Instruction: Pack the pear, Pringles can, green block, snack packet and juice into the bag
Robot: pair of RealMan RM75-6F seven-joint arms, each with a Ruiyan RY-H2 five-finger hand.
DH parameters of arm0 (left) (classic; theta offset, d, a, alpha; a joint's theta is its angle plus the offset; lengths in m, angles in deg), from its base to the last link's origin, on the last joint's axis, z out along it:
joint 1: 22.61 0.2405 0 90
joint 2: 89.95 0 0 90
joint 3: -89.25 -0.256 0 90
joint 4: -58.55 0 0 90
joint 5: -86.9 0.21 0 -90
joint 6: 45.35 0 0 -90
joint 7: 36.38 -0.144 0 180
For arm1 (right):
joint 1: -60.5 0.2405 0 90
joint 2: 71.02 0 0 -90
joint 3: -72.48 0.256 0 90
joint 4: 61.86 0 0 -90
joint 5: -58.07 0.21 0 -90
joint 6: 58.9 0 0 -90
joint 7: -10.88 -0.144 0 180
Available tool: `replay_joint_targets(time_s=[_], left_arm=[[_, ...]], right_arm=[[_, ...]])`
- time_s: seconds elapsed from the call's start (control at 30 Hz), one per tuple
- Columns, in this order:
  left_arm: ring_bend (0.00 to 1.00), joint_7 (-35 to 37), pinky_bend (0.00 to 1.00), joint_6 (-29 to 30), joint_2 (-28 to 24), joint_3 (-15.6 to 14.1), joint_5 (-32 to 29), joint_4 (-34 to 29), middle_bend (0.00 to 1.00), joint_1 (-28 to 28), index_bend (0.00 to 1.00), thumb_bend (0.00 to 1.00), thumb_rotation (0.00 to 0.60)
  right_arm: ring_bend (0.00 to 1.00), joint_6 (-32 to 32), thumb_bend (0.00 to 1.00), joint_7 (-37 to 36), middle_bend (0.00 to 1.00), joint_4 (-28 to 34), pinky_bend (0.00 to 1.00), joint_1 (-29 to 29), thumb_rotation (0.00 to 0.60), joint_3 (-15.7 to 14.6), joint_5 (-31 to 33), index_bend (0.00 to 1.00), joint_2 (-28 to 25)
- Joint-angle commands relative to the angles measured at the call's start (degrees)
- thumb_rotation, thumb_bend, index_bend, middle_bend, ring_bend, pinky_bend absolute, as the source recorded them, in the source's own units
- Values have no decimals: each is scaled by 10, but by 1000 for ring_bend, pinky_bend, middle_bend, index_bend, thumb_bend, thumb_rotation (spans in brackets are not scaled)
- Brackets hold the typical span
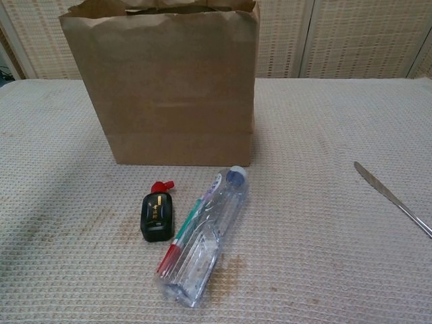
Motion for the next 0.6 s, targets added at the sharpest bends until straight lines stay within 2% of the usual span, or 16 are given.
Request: replay_joint_targets(time_s=[0.03,0.13,0.3,0.37,0.5,0.6], left_arm=[[732,-37,841,-23,32,-6,-11,-9,778,-28,726,820,600],[732,-65,840,-36,66,-22,-8,7,778,-46,725,821,600],[731,-79,838,-44,92,-28,-7,25,777,-60,721,821,600],[730,-105,833,-69,130,-36,-8,54,773,-90,715,818,600],[712,-125,824,-89,169,-37,-17,102,753,-115,694,797,600],[684,-128,811,-103,196,-36,-20,142,720,-132,668,743,600]], right_arm=[[16,-1,15,-2,124,1,188,1,600,0,1,22,-1],[16,-3,15,-6,124,3,188,2,600,-1,1,22,-2],[16,-7,15,-8,124,5,188,3,600,-2,1,22,-3],[16,-8,15,-15,124,9,188,4,600,-2,2,22,-5],[16,-10,14,-18,124,11,188,5,600,-4,1,22,-8],[16,-9,14,-22,124,13,188,5,600,-4,0,22,-9]])
